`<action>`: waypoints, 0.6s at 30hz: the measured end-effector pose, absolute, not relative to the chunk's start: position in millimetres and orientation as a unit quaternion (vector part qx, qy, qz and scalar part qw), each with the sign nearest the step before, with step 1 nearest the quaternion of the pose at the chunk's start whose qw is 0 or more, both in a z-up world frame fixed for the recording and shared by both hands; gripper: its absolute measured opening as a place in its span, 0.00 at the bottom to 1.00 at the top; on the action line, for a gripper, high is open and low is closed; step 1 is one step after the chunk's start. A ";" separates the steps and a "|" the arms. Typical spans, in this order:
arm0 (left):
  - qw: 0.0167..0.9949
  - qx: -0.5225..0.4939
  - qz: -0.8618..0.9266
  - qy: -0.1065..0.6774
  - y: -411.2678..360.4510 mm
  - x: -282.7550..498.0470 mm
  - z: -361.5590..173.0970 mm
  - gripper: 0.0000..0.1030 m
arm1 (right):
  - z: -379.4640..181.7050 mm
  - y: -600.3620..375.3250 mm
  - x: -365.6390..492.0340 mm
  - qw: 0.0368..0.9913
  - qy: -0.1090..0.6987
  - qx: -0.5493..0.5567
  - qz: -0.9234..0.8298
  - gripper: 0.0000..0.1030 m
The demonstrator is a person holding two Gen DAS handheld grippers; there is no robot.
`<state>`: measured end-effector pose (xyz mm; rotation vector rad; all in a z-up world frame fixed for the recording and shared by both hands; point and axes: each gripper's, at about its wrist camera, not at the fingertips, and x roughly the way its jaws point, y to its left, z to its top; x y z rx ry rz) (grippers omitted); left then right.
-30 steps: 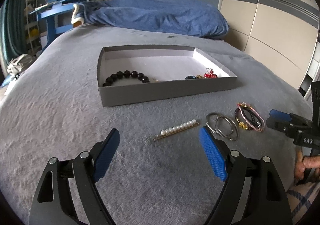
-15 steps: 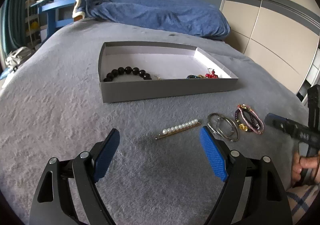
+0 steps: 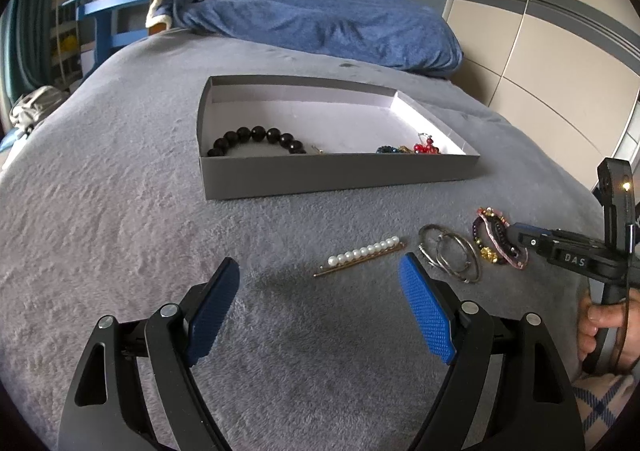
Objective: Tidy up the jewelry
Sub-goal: 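Grasp the pearl hairpin with the left tool while the right tool grasps a thin red-bead bracelet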
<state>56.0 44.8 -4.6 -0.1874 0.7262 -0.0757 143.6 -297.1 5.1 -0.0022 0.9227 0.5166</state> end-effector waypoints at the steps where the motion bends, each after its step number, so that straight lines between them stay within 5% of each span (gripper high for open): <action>1: 0.930 -0.091 -0.037 0.355 44.5 56.4 -4.7 0.80 | 4.7 -296.3 143.4 0.862 0.440 -0.002 0.252 0.12; 3: 0.930 -0.092 -0.037 0.354 44.6 56.0 -4.7 0.80 | 5.2 -295.5 142.8 0.859 0.438 -0.001 0.265 0.03; 18: 0.928 -0.070 -0.037 0.363 36.4 59.1 -7.5 0.80 | 15.5 -356.2 142.2 0.883 0.374 0.152 0.241 0.02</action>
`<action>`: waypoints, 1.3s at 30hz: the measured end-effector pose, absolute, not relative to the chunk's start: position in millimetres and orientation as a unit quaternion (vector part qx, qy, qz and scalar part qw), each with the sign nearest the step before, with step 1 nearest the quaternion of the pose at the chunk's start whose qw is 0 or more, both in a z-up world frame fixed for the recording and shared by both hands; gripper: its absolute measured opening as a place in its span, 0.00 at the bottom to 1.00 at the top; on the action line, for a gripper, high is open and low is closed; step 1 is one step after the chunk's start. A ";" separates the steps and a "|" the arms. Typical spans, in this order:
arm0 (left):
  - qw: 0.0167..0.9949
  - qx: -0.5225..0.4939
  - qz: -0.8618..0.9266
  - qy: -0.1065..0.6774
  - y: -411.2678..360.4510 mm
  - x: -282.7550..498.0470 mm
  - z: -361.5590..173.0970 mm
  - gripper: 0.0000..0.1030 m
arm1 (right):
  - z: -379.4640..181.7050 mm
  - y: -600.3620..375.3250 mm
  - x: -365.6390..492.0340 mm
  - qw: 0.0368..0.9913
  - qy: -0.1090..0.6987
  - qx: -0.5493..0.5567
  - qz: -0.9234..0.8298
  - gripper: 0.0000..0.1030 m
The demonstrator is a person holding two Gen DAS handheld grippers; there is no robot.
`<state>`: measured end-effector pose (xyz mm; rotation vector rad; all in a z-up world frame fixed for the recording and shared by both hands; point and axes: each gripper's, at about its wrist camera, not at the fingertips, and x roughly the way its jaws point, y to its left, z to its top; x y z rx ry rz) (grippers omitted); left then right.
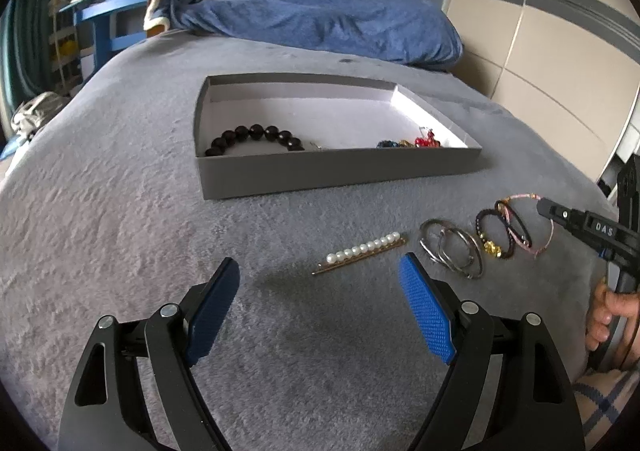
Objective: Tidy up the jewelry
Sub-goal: 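Grasp the pearl hairpin with the left tool while the right tool grasps a thin red-bead bracelet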
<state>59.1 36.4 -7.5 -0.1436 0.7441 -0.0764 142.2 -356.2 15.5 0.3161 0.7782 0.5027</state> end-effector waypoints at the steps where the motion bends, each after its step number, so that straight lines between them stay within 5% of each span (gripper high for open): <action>1: 0.927 -0.063 -0.043 0.366 33.3 60.7 -7.4 0.80 | 14.7 -358.8 143.3 0.883 0.374 0.158 0.236 0.02; 11: 0.910 0.033 -0.064 0.408 3.2 96.3 -8.7 0.80 | 4.4 -356.3 151.2 0.870 0.404 0.166 0.226 0.02; 16: 0.898 0.069 -0.074 0.428 -5.2 105.5 -18.8 0.66 | 4.2 -352.9 150.7 0.867 0.410 0.162 0.233 0.03; 24: 0.899 0.107 -0.096 0.414 -23.9 91.7 -16.6 0.08 | 9.1 -355.5 142.4 0.870 0.391 0.161 0.252 0.02; 39: 0.929 0.004 -0.075 0.362 14.9 73.8 30.0 0.08 | 88.5 -340.6 134.7 0.885 0.300 0.159 0.317 0.03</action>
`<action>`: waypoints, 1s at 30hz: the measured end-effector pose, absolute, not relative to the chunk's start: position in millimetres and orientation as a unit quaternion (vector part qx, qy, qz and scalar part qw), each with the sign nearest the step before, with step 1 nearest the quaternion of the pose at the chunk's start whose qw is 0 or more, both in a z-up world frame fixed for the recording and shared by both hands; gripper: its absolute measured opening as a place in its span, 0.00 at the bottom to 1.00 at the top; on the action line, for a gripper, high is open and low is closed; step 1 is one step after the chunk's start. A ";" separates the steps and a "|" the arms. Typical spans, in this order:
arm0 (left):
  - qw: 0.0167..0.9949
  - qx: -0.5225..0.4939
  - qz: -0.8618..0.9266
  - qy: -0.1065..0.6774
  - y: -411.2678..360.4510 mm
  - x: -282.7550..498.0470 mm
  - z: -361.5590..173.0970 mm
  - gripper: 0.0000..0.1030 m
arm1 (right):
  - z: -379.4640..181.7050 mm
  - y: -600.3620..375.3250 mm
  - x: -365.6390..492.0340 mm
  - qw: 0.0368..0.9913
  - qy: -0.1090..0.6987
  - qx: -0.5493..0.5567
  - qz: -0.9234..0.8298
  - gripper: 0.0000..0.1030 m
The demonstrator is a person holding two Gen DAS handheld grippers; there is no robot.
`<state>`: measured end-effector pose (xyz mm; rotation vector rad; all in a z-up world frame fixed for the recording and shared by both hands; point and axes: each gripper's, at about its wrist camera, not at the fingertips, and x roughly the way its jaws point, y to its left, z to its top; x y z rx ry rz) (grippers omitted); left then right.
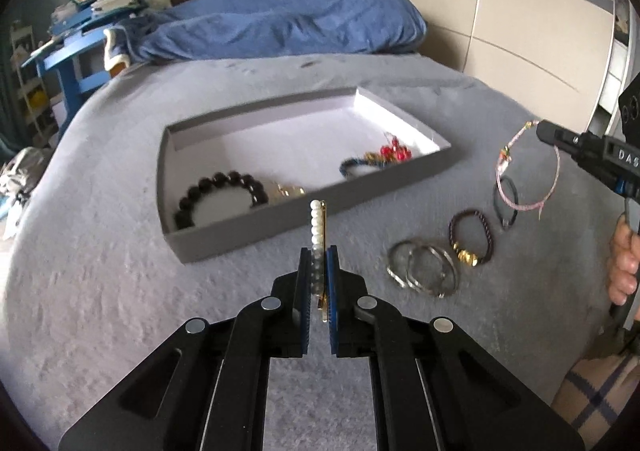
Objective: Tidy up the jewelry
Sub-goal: 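Grasp the pearl hairpin with the left tool while the right tool grasps a thin red-bead bracelet, then carry the hairpin with the left tool and the bracelet with the right tool into the box, releasing both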
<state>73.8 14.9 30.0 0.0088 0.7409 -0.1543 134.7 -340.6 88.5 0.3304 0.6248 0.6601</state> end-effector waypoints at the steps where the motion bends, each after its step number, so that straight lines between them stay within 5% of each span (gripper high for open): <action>1: 0.931 0.003 -0.074 0.357 14.8 73.9 34.2 0.08 | 94.3 -340.0 135.3 0.886 0.296 0.159 0.320 0.03; 30: 0.939 -0.020 -0.071 0.337 27.6 114.2 55.7 0.08 | 104.1 -298.0 175.0 0.882 0.306 0.123 0.337 0.03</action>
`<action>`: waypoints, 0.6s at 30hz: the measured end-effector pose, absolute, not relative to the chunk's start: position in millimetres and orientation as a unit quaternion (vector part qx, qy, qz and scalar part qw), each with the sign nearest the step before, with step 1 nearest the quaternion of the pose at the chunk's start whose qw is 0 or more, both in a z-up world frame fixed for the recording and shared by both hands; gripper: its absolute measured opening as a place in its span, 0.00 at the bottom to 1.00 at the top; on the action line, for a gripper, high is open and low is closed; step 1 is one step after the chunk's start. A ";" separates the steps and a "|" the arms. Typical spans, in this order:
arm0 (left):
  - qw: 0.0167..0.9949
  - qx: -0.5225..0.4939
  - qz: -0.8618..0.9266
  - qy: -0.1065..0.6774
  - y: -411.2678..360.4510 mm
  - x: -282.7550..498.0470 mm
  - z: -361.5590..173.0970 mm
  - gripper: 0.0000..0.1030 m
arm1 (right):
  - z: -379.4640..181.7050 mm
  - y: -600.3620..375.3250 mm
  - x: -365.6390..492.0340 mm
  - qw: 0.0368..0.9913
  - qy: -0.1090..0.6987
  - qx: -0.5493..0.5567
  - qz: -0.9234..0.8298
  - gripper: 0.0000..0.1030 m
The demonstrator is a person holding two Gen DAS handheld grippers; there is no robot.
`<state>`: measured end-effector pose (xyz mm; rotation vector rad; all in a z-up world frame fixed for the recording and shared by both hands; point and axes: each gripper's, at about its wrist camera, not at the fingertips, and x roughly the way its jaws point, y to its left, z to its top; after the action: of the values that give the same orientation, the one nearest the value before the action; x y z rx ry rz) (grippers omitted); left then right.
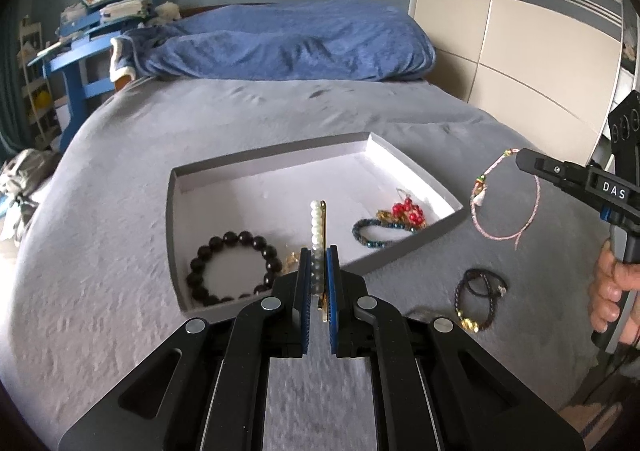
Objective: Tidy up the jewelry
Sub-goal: 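Carry the hairpin with the left tool and the bracelet with the right tool into the box, releasing both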
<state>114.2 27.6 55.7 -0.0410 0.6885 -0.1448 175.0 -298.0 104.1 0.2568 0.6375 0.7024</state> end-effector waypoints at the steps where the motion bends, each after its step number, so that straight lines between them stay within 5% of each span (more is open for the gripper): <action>1: 0.938 -0.022 -0.071 0.338 28.2 117.8 54.9 0.08 | 104.4 -294.0 178.9 0.881 0.307 0.121 0.339 0.03; 18: 0.929 -0.040 -0.034 0.368 40.5 198.0 30.6 0.08 | 81.0 -208.2 241.1 0.860 0.344 0.086 0.367 0.03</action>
<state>198.0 40.5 30.6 -0.0811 0.7531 -0.0706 241.1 -208.2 81.0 0.1806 0.7212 0.7696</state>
